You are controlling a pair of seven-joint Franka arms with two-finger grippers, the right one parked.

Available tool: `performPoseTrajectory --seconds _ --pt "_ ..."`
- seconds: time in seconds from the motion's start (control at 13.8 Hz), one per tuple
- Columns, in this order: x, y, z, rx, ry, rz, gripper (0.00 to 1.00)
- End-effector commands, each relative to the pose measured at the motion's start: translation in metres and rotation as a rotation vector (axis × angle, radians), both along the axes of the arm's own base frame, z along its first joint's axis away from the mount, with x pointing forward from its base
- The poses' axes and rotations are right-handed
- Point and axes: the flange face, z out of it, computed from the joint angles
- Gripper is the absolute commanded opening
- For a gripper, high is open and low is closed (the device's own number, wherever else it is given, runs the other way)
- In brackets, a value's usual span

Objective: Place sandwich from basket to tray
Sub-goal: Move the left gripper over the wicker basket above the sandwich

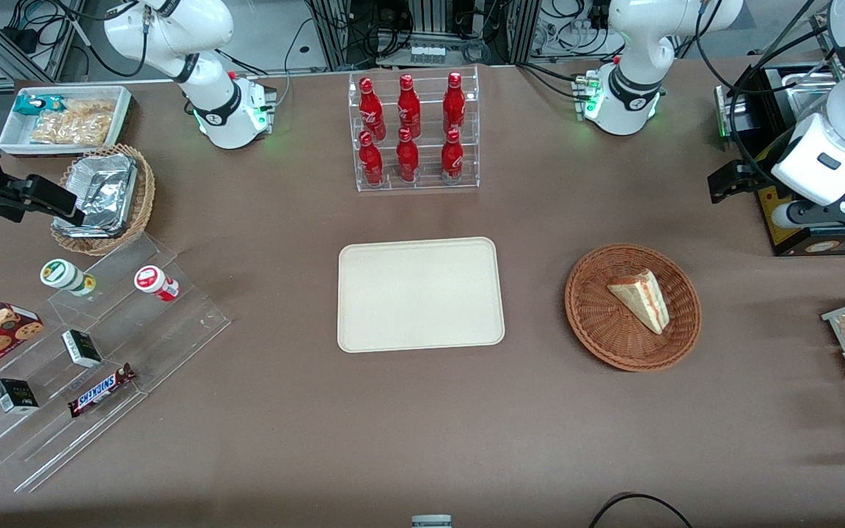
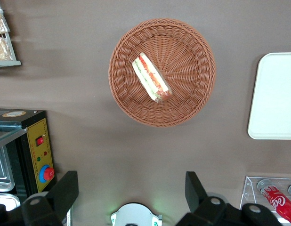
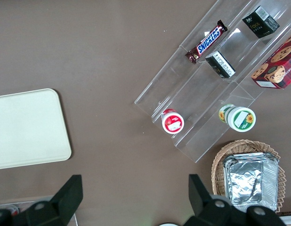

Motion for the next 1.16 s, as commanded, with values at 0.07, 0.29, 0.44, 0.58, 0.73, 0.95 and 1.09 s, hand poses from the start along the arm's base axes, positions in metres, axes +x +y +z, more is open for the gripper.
performPoseTrajectory --seconds 0.07,0.29,0.44,0.58,0.73,0.95,1.09 --pt "-0.004 -0.002 -0.001 -0.012 0.007 -0.004 1.00" --pt "-0.001 -0.002 -0.033 -0.010 0.050 -0.002 1.00" --pt "-0.003 -0.002 -0.065 -0.008 0.045 -0.004 1.00" --pt "-0.004 -0.003 -0.096 -0.007 0.045 0.000 1.00" --pt "-0.005 -0.002 -0.135 -0.011 0.027 0.000 1.00" --pt "-0.014 -0.003 -0.196 -0.018 -0.040 0.006 1.00" --pt "-0.020 -0.005 -0.223 -0.026 -0.086 0.001 1.00"
